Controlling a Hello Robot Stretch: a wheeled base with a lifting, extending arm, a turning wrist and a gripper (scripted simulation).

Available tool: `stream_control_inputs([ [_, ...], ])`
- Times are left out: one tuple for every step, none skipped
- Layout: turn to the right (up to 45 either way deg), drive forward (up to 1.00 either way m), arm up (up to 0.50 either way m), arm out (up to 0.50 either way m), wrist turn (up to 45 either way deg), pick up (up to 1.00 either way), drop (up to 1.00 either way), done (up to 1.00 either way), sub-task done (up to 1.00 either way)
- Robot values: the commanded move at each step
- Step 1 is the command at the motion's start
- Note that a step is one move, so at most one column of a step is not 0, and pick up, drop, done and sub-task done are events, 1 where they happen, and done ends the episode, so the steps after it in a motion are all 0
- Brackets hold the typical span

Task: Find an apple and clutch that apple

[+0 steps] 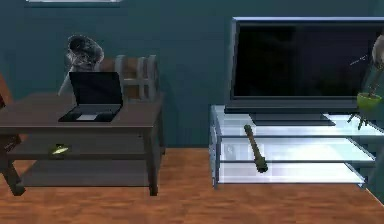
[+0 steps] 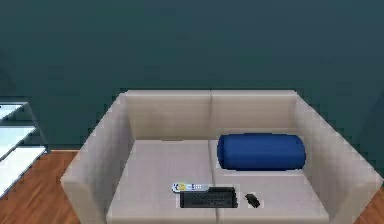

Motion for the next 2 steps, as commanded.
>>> stream_control_inputs([
  [-45.0,0.0,0.0,0.0,0.0,0.0,0.0,0.0,0.0],
  [-42.0,0.0,0.0,0.0,0.0,0.0,0.0,0.0,0.0],
])
